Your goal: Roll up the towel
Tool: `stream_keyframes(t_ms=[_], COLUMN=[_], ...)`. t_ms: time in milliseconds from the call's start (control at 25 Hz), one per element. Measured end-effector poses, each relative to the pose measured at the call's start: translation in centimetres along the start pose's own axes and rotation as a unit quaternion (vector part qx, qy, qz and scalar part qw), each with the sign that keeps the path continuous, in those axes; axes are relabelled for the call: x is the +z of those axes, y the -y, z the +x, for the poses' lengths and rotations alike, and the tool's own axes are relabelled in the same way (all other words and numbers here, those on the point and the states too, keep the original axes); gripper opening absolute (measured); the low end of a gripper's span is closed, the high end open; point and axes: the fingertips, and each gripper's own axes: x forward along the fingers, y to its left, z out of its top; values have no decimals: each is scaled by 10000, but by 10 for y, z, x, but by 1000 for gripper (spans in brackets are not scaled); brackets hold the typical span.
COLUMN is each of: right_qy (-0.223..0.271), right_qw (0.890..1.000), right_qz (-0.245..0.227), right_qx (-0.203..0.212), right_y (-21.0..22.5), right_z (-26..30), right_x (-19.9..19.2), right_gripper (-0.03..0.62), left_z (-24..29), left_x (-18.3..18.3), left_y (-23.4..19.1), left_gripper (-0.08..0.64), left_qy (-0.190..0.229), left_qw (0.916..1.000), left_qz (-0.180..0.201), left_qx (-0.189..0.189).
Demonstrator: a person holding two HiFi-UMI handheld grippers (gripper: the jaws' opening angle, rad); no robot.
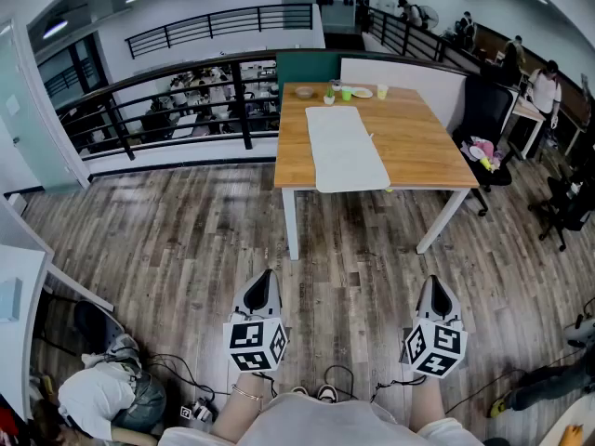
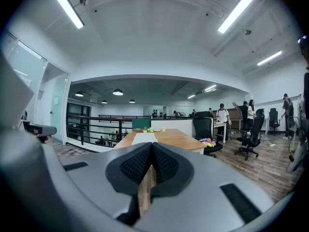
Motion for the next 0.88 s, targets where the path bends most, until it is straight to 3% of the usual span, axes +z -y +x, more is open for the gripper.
stream_keyframes(t_ms=[280,480,680,880], right_qy=[-90,-96,-124,-138], right_qw=[9999,9980,9983,9981], right_qz=[25,431,359,365], right_qx=[107,448,447,475], right_y=[-4,-13,-14,-15], right_z=[-2,-1,-1,-3], right_x=[-7,-13,-11,-11], right_gripper=[-1,2,2,12], left_z=[-3,-5,-7,-12], left_x=[-2,-6,0,1], left_y=[-1,-1,-1,1], left_gripper=[2,3,3,12], left_qy=[-13,-30,48,12], left_qw=[10000,10000,9995,9997], left_qz=[3,-67,-290,-219], left_qx=[54,37,-80,-114])
